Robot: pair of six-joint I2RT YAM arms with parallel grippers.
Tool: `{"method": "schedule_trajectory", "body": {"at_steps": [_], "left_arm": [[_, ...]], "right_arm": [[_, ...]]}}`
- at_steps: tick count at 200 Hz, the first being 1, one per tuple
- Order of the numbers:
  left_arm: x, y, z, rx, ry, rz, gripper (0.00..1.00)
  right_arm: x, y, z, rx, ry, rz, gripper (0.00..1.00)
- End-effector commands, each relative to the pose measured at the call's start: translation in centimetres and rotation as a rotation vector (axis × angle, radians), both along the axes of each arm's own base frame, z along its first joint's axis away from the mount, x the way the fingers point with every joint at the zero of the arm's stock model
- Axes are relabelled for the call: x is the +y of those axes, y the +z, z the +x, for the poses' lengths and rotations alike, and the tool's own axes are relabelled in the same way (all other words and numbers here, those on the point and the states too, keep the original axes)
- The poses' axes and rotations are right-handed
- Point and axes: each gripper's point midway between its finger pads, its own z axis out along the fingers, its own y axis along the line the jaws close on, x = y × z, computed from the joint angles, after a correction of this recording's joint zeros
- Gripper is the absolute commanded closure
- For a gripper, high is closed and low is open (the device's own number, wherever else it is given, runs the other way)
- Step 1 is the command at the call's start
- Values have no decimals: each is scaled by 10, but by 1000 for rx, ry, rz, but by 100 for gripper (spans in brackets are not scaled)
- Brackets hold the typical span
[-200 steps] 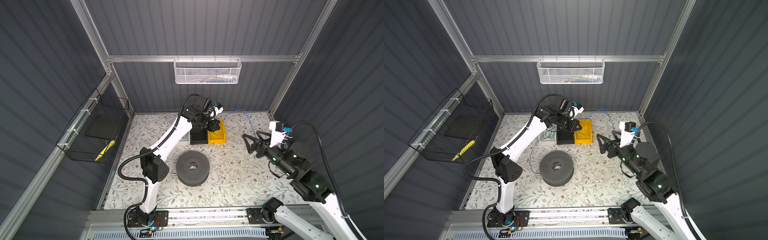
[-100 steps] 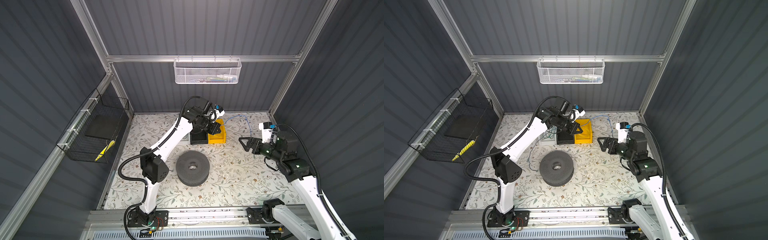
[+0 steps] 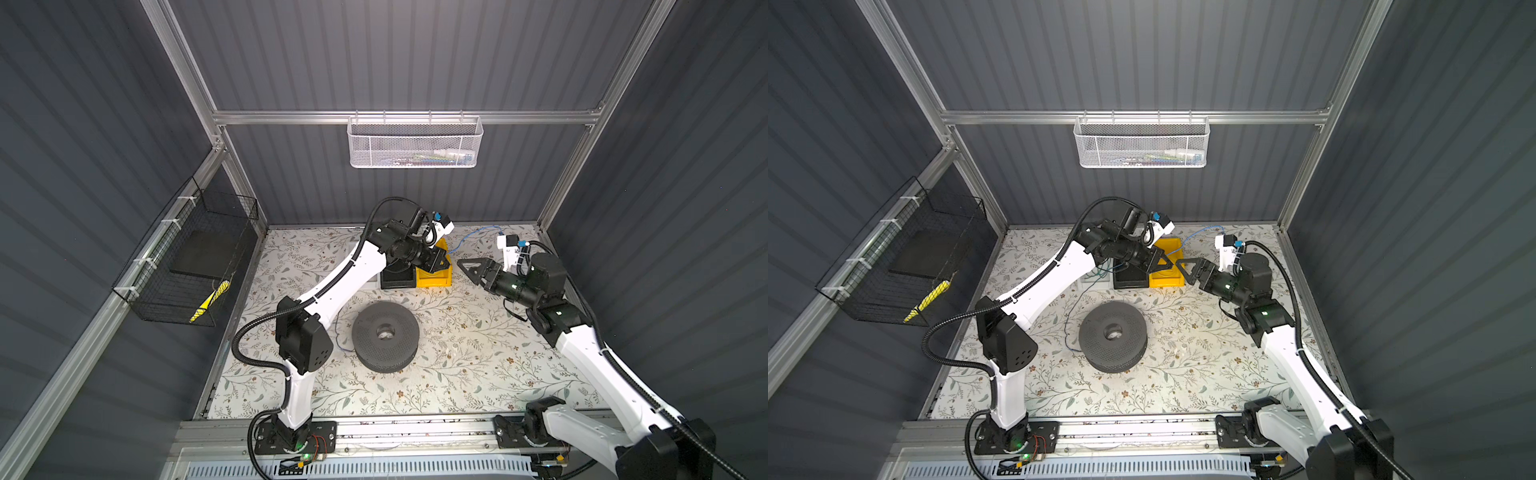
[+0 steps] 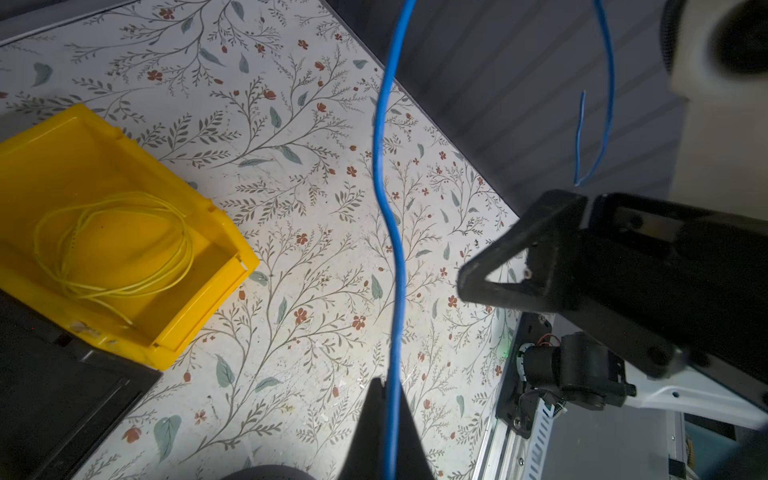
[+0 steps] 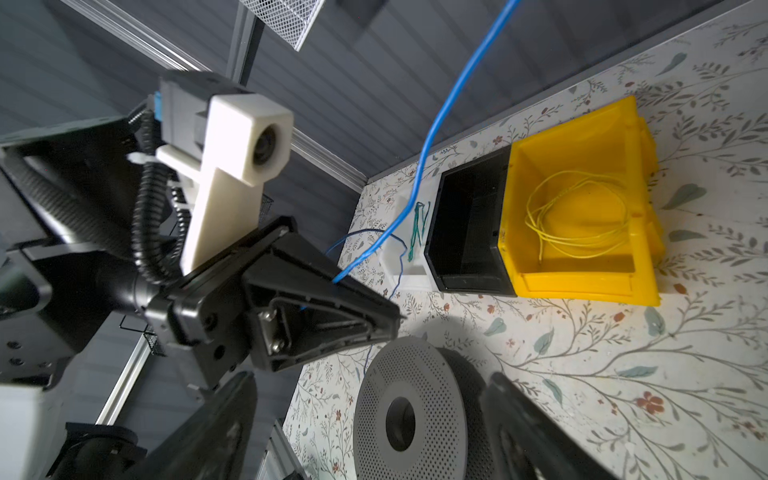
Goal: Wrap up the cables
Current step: 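Grasp the blue cable with the right gripper beside the left gripper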
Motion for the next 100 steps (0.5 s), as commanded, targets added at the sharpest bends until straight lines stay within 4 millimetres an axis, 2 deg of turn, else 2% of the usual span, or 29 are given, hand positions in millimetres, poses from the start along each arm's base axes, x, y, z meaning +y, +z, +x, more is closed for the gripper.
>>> {"method": "schedule_trajectory", "body": {"at_steps": [1, 14, 19, 60, 100], "left_arm": [[-8, 21, -18, 2, -49, -63, 100], [-9, 21, -22, 2, -58, -67, 100], [-9, 21, -23, 3, -57, -68, 100], [-7, 20, -27, 11, -50, -83, 100], [-8, 23, -26, -1, -50, -85, 100]], "right_arm": [[1, 16, 15, -64, -25, 30, 16], [1, 28, 18, -105, -30, 59, 19], [3, 21, 25, -89, -31, 60, 21], [6, 25, 36, -99, -36, 96, 39], [7, 24, 37, -92, -32, 130, 67]]}}
